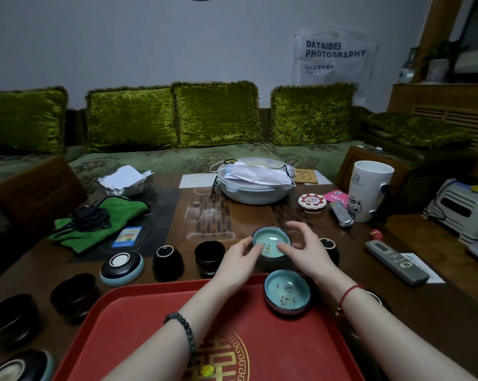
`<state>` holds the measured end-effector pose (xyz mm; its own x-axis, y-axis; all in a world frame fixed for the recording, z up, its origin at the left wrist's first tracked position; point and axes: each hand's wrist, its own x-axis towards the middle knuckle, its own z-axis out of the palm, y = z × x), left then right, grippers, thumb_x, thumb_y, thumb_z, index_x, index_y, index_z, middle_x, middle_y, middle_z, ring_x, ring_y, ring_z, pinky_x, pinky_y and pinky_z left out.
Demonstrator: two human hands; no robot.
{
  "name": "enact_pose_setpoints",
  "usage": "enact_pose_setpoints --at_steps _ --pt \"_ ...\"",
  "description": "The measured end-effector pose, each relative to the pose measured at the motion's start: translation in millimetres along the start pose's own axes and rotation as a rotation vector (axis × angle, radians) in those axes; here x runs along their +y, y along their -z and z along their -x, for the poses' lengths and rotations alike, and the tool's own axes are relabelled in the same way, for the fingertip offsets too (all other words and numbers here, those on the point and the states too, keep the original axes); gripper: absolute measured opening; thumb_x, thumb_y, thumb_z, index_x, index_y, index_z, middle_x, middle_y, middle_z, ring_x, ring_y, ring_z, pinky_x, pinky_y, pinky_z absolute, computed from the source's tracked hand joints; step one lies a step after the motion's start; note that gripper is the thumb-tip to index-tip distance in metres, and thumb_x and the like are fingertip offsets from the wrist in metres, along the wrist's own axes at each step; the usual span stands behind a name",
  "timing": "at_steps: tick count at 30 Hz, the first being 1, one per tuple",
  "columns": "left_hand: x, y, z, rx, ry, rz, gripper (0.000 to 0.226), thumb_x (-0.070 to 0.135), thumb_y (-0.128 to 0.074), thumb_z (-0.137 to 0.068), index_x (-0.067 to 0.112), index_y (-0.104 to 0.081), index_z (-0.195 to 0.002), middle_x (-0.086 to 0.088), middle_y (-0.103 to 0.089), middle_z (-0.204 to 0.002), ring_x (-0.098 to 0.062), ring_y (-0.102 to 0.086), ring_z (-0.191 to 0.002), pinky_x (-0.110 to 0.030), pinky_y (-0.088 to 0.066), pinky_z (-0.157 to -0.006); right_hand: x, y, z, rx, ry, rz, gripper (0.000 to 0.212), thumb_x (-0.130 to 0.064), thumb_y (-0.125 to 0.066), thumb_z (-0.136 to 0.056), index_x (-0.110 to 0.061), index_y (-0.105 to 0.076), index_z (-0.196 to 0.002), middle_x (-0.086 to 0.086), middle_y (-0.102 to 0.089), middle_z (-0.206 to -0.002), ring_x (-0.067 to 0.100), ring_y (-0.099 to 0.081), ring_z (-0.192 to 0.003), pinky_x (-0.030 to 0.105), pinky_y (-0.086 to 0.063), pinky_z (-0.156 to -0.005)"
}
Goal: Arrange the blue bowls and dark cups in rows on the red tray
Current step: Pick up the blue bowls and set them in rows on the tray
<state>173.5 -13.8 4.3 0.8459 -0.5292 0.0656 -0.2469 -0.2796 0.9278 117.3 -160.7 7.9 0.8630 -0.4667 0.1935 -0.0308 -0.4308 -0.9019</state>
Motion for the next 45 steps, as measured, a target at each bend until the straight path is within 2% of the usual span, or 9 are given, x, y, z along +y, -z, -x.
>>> enact_pose_setpoints --at_steps 4,7,11,16,23,26,30,37,45 --pt "13 10 6 0.086 -0.055 0.034 0.04 0.025 -0.055 -0.087 0.014 -0.053 -0.125 0.005 -0.062 -0.115 -0.005 -0.056 -0.104 -0.012 -0.041 -0.088 -18 5 9 -0.011 0.077 -0.076 0.056 -0.002 -0.071 -0.072 -0.014 -0.047 -0.121 0.011 -0.055 -0.118 0.019 -0.06 -0.097 0.021 -0.051 -0.08" --pt "22 20 18 0.114 -0.073 0.052 0.038 0.022 -0.057 -0.086 0.014 -0.055 -0.124 0.002 -0.063 -0.117 -0.007 -0.056 -0.104 -0.019 -0.039 -0.091 -30 5 23 -0.032 0.137 -0.09 0.06 0.001 -0.074 -0.067 -0.017 -0.048 -0.118 0.006 -0.054 -0.114 0.012 -0.058 -0.097 0.013 -0.053 -0.074" --pt "27 35 40 0.128 -0.077 0.07 0.035 0.019 -0.056 -0.086 0.015 -0.057 -0.121 -0.001 -0.064 -0.118 -0.011 -0.057 -0.109 -0.028 -0.042 -0.1 -43 1 42 -0.067 0.179 -0.081 0.065 0.002 -0.077 -0.063 -0.02 -0.049 -0.117 0.005 -0.053 -0.117 0.02 -0.052 -0.115 0.038 -0.05 -0.094" --pt "23 49 67 0.12 -0.079 0.079 0.031 0.014 -0.055 -0.087 0.012 -0.059 -0.117 -0.005 -0.066 -0.117 -0.014 -0.059 -0.109 -0.032 -0.043 -0.102 -49 -12 63 -0.101 0.188 -0.083 0.064 0.001 -0.077 -0.063 -0.02 -0.049 -0.116 0.009 -0.056 -0.117 0.019 -0.053 -0.114 0.038 -0.049 -0.096" --pt "1 56 92 0.126 -0.022 0.049 0.036 0.016 -0.055 -0.087 0.011 -0.055 -0.122 -0.002 -0.061 -0.122 -0.009 -0.056 -0.107 -0.023 -0.042 -0.093 -46 -33 83 -0.144 0.188 -0.027 0.058 0.001 -0.074 -0.066 -0.019 -0.049 -0.114 -0.01 -0.054 -0.105 -0.003 -0.05 -0.098 0.003 -0.045 -0.07" --pt "-6 55 97 0.107 0.015 0.057 0.037 0.017 -0.055 -0.087 0.011 -0.055 -0.123 -0.002 -0.062 -0.121 -0.012 -0.056 -0.112 -0.031 -0.043 -0.101 -42 -38 88 -0.162 0.178 0.006 0.058 0.001 -0.073 -0.067 -0.017 -0.048 -0.115 -0.02 -0.05 -0.1 -0.011 -0.047 -0.095 -0.003 -0.04 -0.065" --pt "-16 52 101 0.075 0.041 0.093 0.031 0.014 -0.055 -0.087 0.016 -0.057 -0.118 0.008 -0.065 -0.105 -0.005 -0.06 -0.1 -0.024 -0.047 -0.093 -32 -44 92 -0.181 0.138 0.028 0.058 0.0 -0.072 -0.067 -0.018 -0.047 -0.117 -0.023 -0.047 -0.097 -0.001 -0.049 -0.097 0.0 -0.042 -0.07" --pt "-30 52 102 0.079 0.062 0.055 0.027 0.014 -0.055 -0.087 0.023 -0.059 -0.112 0.01 -0.064 -0.106 -0.004 -0.058 -0.104 -0.024 -0.043 -0.096 -23 -51 93 -0.198 0.132 0.119 0.056 -0.006 -0.071 -0.069 -0.022 -0.047 -0.117 -0.021 -0.051 -0.099 0.001 -0.05 -0.101 0.021 -0.045 -0.093" --pt "-38 52 103 0.061 0.087 0.042 0.024 0.015 -0.055 -0.086 0.024 -0.062 -0.107 0.014 -0.066 -0.101 -0.005 -0.061 -0.103 -0.026 -0.045 -0.098 -21 -57 93 -0.207 0.165 0.212 0.054 -0.01 -0.068 -0.069 -0.024 -0.047 -0.116 -0.008 -0.058 -0.107 0.012 -0.055 -0.109 0.031 -0.045 -0.097"
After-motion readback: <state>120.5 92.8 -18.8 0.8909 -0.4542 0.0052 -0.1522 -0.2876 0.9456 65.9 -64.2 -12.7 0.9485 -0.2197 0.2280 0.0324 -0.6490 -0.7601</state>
